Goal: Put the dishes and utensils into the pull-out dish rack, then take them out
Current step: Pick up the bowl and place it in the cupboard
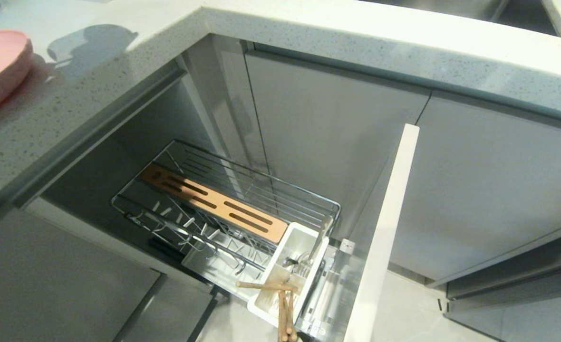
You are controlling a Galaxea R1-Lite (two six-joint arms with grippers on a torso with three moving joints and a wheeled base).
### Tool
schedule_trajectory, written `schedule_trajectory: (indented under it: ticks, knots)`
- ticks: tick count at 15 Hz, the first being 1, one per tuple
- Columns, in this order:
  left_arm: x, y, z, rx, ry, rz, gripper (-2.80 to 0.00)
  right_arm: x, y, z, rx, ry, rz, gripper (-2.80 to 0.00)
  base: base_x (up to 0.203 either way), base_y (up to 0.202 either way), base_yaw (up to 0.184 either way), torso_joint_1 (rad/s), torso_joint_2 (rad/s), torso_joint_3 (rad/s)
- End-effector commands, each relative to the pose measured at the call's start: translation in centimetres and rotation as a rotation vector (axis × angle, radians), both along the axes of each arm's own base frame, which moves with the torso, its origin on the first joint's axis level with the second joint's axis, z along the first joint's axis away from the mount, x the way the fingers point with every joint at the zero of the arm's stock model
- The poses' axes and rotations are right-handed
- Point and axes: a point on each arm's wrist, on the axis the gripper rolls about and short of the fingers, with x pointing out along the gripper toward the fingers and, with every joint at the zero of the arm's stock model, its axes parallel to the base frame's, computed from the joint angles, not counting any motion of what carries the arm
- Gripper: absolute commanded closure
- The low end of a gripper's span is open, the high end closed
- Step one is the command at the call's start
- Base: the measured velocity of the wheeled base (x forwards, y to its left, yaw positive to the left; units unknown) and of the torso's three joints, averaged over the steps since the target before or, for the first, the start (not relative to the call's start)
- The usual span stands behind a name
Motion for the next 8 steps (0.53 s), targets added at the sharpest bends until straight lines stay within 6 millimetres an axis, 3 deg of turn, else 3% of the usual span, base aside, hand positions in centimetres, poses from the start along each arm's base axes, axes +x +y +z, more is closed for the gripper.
schedule_trajectory:
  ticks: [1,6,8]
  knots:
    - [-0.6,-1.2,0.1,-0.062,-0.013,-0.072,0.00,0.0,0.0,0.0,0.000,0.002,0.000,0.00,0.000,0.000,0.000,0.000,0.00,0.000]
    - [-2.1,-4.4,0.4,-0.279,-0.031,-0.143,0.00,0.0,0.0,0.0,0.000,0.002,0.000,0.00,0.000,0.000,0.000,0.000,0.00,0.000]
    - [-2.4,-6.7,-0.1,-0.390,0.026,-0.158,0.00,0.0,0.0,0.0,0.000,0.002,0.000,0.00,0.000,0.000,0.000,0.000,0.00,0.000]
